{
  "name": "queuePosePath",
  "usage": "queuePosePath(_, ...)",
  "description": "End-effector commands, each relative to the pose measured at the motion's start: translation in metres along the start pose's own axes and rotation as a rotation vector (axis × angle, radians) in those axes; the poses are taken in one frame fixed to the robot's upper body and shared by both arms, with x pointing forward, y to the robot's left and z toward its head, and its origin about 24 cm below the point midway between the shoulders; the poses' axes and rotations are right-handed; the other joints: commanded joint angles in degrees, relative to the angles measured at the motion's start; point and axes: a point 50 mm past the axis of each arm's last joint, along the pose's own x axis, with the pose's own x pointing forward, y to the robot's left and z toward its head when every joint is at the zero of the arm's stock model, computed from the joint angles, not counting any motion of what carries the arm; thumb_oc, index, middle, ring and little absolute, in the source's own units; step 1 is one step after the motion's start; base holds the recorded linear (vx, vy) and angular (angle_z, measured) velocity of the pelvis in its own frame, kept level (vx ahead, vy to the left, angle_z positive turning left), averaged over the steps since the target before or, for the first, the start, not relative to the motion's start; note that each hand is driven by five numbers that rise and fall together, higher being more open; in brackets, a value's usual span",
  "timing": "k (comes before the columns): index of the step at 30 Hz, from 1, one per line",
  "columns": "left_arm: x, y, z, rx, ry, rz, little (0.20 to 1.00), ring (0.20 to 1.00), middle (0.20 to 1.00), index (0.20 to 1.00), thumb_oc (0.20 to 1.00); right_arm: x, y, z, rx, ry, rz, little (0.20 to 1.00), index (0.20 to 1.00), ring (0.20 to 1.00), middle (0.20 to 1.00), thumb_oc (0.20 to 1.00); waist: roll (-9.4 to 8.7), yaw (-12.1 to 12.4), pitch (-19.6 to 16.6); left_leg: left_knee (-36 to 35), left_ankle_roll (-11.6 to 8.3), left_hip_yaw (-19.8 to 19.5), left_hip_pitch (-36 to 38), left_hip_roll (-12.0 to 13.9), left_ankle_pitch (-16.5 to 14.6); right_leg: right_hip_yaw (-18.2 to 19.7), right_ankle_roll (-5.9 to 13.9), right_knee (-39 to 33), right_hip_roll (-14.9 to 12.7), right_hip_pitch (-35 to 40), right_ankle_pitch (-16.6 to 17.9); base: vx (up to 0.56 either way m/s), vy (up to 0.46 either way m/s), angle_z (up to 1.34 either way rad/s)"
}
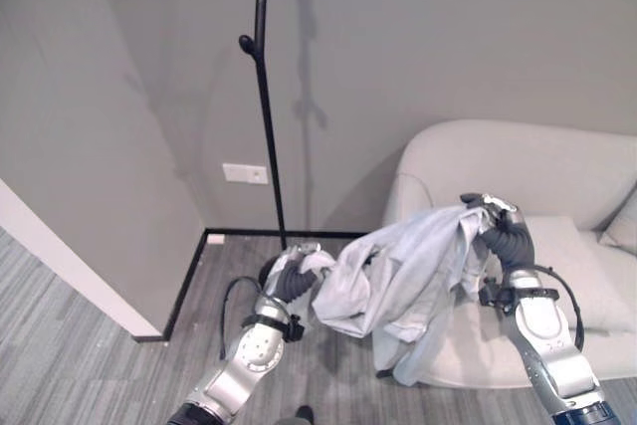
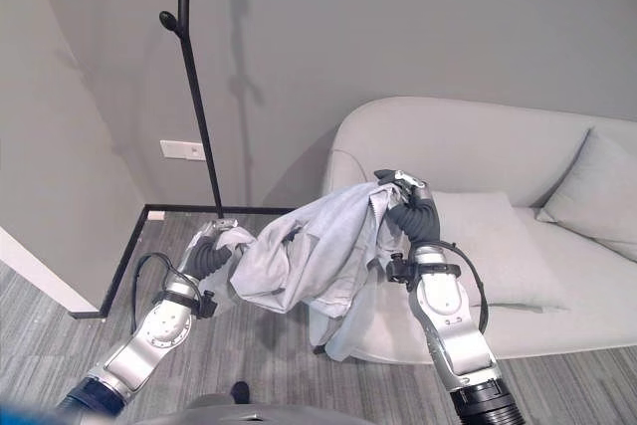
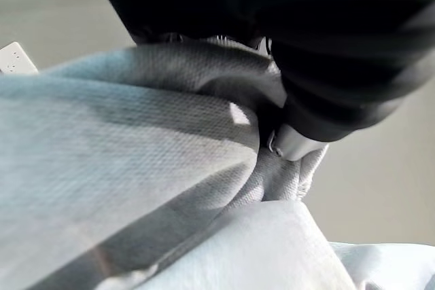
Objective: Hang the clothes on the sofa on the clothes rack.
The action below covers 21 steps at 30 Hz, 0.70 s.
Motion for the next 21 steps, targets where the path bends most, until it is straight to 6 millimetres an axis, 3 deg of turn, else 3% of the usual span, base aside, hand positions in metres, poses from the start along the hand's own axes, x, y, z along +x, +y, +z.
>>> queuePosePath(1,-0.012,-0.025,-0.040,-0.348,0.329,0.089,0.200,0.200,0.200,0.200,0.200,-0.029,0.004,-0.084,0.226,0.381,-0.089,0.200,0.200,0.200,0.200,0.200,6.50,0.43,-0.89,-10.68,-2.45,-15.28,6.65,1.89,0.17,1.38,-3.89,-4.49,14.90,-4.01,7.04,0.05,-0.019,-0.05)
queuePosePath(7,-0.015,-0.031,-0.043,-0.339,0.361,0.029,0.200,0.200,0.200,0.200,0.200,-0.041,0.016,-0.104,0.266,0.514,-0.075,0.200,0.200,0.200,0.200,0.200,6.68,0.21,-1.84,-10.70,-3.06,-15.85,6.01,0.93,1.14,1.05,-4.29,-4.40,15.22,-3.36,6.66,0.03,-0.019,0.20)
queuePosePath(12,-0.019,-0.028,-0.048,-0.298,0.378,0.030,0.200,0.200,0.200,0.200,0.200,-0.044,0.014,-0.101,0.231,0.516,-0.060,0.200,0.200,0.200,0.200,0.200,6.34,0.57,-1.77,-10.70,-3.59,-16.46,6.68,1.25,1.01,0.75,-4.55,-5.71,15.65,-2.09,6.72,0.07,-0.024,0.01)
queuePosePath(18,-0.017,0.000,-0.052,-0.159,0.335,0.131,0.200,0.200,0.200,0.200,0.200,-0.024,-0.004,-0.056,0.066,0.275,-0.036,0.200,0.200,0.200,0.200,0.200,5.34,0.84,-1.73,-10.70,-4.05,-17.10,7.24,2.11,0.43,0.74,-4.66,-6.57,16.01,-1.25,6.59,0.07,-0.031,0.00)
queuePosePath(19,-0.017,0.000,-0.052,-0.159,0.335,0.131,0.200,0.200,0.200,0.200,0.200,-0.024,-0.004,-0.056,0.066,0.275,-0.036,0.200,0.200,0.200,0.200,0.200,5.34,0.84,-1.72,-10.70,-4.05,-17.10,7.25,2.11,0.43,0.75,-4.66,-6.57,16.01,-1.24,6.59,0.06,-0.027,0.03)
queuePosePath(21,-0.011,0.025,-0.046,-0.077,0.261,0.226,0.200,0.200,0.200,0.200,0.200,-0.012,-0.016,-0.032,-0.042,0.141,-0.050,0.200,0.200,0.200,0.200,0.200,5.06,0.99,-1.94,-10.70,-4.15,-17.31,7.60,2.42,0.14,0.70,-4.62,-6.73,16.11,-0.91,6.36,0.07,-0.020,0.05)
